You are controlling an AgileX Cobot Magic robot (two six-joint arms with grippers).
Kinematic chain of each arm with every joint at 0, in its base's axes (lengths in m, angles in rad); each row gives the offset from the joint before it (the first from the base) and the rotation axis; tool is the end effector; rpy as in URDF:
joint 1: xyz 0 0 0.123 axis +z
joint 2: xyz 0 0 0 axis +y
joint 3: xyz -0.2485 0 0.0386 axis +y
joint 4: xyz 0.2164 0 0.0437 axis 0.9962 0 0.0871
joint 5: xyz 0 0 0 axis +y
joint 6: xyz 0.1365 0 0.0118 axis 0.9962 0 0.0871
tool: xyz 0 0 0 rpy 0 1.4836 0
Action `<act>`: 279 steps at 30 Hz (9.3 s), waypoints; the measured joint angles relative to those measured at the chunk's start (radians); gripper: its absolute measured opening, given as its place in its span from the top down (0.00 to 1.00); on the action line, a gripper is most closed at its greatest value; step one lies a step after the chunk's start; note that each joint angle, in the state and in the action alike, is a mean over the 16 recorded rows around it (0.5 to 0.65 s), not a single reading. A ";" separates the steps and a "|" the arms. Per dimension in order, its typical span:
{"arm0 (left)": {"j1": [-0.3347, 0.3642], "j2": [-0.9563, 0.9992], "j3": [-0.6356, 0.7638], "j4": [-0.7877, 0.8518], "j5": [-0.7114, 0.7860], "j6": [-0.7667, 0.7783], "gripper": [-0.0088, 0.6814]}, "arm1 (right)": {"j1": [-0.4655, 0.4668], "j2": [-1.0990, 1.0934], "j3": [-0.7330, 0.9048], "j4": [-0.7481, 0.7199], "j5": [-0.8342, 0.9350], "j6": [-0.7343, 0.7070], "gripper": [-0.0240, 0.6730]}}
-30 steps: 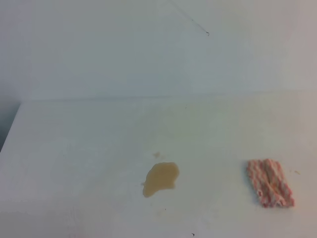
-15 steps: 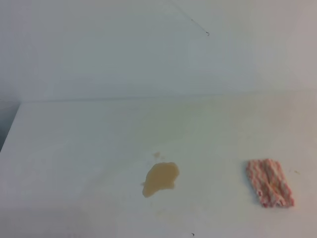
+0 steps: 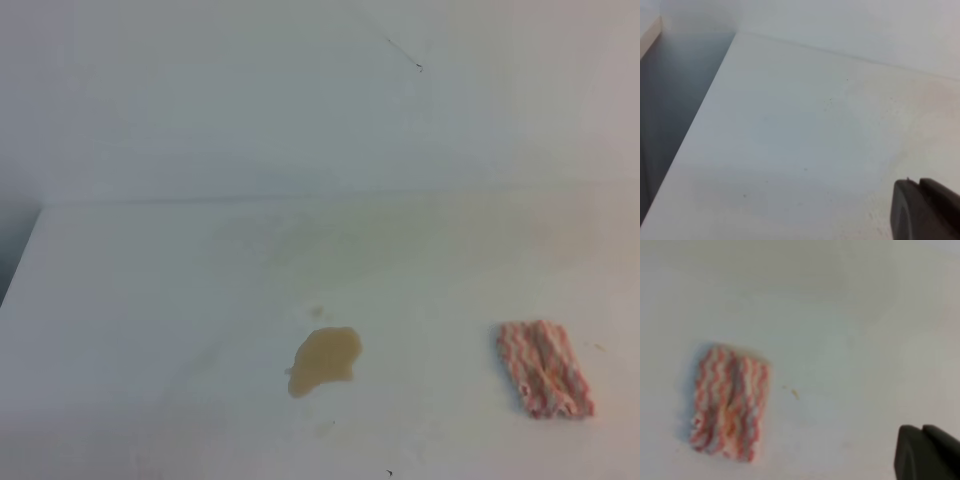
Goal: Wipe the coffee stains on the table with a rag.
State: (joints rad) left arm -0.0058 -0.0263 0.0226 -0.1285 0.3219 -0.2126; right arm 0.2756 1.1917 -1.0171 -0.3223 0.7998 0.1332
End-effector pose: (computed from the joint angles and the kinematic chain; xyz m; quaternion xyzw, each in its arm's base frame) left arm 0.1001 -0.0062 0.1684 -0.1157 0.7745 -0.1210 0.6101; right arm 0.2505 0.0385 0.2723 -0.1328 0.9228 -0.0757 0.3536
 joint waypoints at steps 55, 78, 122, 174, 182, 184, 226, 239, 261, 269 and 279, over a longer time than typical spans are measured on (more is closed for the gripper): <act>0.000 0.000 -0.020 0.000 0.003 0.000 0.99 | 0.014 0.772 -0.214 0.407 -0.028 -0.212 0.78; 0.000 -0.002 -0.011 0.000 0.002 0.000 0.99 | 0.329 0.822 -0.529 0.631 0.041 -0.402 0.92; 0.000 -0.002 -0.020 0.000 0.003 0.000 0.99 | 0.345 1.109 -0.906 0.551 0.103 -0.432 0.91; 0.000 -0.002 -0.014 0.000 0.002 0.000 0.99 | 0.324 1.098 -0.986 0.704 0.227 -0.473 0.91; 0.000 -0.002 -0.017 0.000 0.003 0.000 0.99 | 0.387 1.100 -0.982 0.636 0.229 -0.412 0.91; 0.000 -0.002 -0.017 0.000 0.003 0.000 0.99 | 0.400 1.111 -0.977 0.609 0.230 -0.395 0.91; 0.000 -0.002 -0.020 0.000 0.002 0.000 0.99 | 0.036 0.846 -0.564 0.508 0.025 -0.250 0.87; 0.000 -0.002 -0.017 0.000 0.002 0.000 0.99 | 0.035 0.760 -0.558 0.560 0.017 -0.293 0.47; 0.000 -0.002 -0.011 0.000 -0.001 0.000 0.99 | 0.035 0.346 -0.449 0.576 0.071 -0.305 0.94; 0.000 -0.002 0.000 0.000 -0.004 0.000 0.99 | 0.035 0.040 -0.214 0.457 -0.005 -0.184 0.96; 0.000 -0.002 -0.003 0.000 -0.001 0.000 0.99 | 0.035 -0.284 0.030 0.355 -0.064 -0.094 0.97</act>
State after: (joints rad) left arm -0.0058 -0.0281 0.0198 -0.1284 0.3210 -0.2126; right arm 0.3109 0.9076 -0.9874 0.0324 0.7358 0.0395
